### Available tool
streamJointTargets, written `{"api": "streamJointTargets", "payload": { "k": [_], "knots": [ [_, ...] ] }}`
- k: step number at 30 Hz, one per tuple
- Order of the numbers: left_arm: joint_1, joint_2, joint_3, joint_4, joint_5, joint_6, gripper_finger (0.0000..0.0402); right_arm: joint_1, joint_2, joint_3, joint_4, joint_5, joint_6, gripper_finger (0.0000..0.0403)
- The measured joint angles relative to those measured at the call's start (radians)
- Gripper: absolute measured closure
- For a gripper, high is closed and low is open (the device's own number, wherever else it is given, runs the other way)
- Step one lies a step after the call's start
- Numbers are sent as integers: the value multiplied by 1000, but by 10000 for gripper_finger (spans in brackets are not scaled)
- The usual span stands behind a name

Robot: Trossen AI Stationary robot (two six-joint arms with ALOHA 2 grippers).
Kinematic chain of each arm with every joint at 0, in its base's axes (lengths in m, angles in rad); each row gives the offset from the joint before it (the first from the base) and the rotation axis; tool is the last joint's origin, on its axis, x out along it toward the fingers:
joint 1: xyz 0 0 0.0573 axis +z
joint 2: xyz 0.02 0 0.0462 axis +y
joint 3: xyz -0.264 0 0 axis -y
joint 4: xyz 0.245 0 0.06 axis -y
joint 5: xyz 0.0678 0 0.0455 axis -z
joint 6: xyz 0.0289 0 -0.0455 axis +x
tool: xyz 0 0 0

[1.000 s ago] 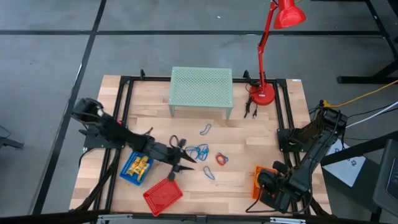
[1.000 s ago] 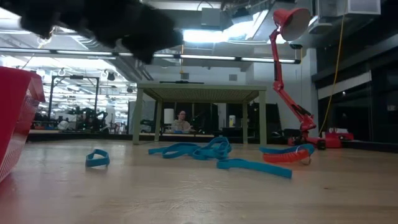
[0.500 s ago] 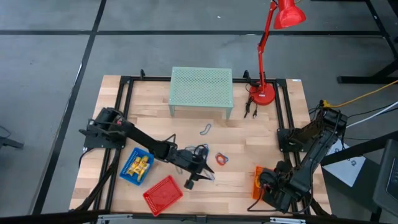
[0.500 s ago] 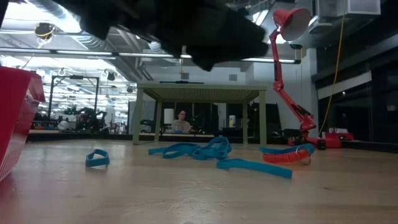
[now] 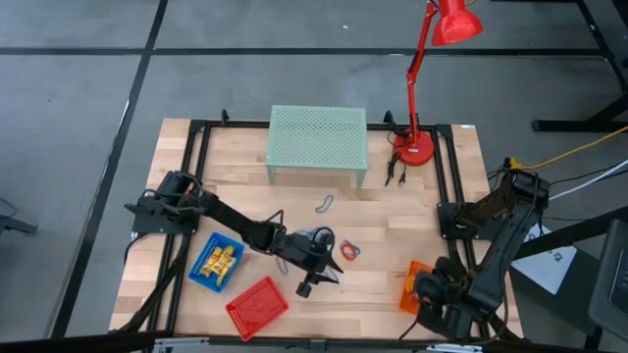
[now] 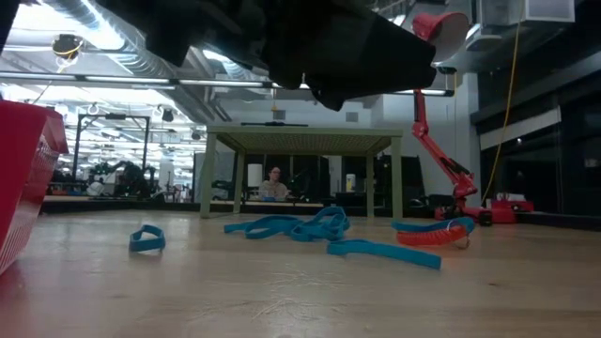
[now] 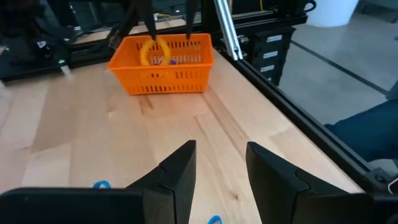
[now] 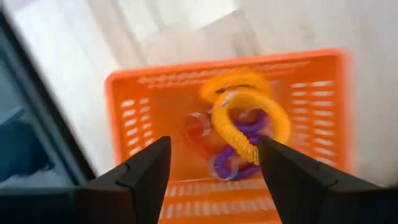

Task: Pick & Place Office Desk Supplies
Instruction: Put the yellow spring keychain into the orange bin, then put the orange spring keychain into the orange bin

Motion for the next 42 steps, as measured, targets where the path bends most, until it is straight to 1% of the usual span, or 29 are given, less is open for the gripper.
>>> {"api": "streamJointTargets", "payload": {
  "k": [2,5,7,9,11,13,15,17,18,19,21,24,25,28,33,35,40,42],
  "knots": [
    [6,0,0,0,11,-8,265,-3,-1,26,-55,10,33,163],
    [13,0,0,0,26,-8,265,-5,-1,51,-81,23,32,163],
    [16,0,0,1,26,-9,265,-4,-2,52,-145,-22,92,163],
    [16,0,0,2,26,-8,265,-4,-1,51,-132,-23,87,163],
    [16,0,0,5,26,-8,265,-1,-1,52,-173,-41,138,163],
    [15,-1,0,1,28,-13,265,-2,1,55,-127,-33,114,163],
    [15,-1,0,-1,37,-13,265,-1,0,56,-152,-25,145,163],
    [15,-1,0,-8,40,-14,265,-4,1,56,-98,-1,103,163],
    [15,-1,0,-8,39,-14,265,-4,1,60,-98,10,104,163],
    [16,-1,0,-9,40,-13,265,-4,0,59,-114,9,107,163],
    [16,-1,0,-13,39,-16,265,-8,1,56,-78,10,80,163],
    [16,-1,0,-14,39,-15,265,-10,1,56,-135,-20,95,163],
    [16,-1,0,-11,39,-16,265,-10,1,56,-119,-14,91,163],
    [21,-1,0,-4,31,-29,265,-10,-9,58,-115,54,80,163],
    [35,-1,7,-127,25,-90,265,-13,-10,58,-117,128,70,163],
    [26,-1,8,-131,34,-90,265,-15,-8,58,-115,170,69,163],
    [12,-1,8,-139,48,-68,265,-24,-9,58,-116,318,58,163],
    [15,0,8,-141,81,-61,265,-30,-9,58,-116,358,49,163]
  ]
}}
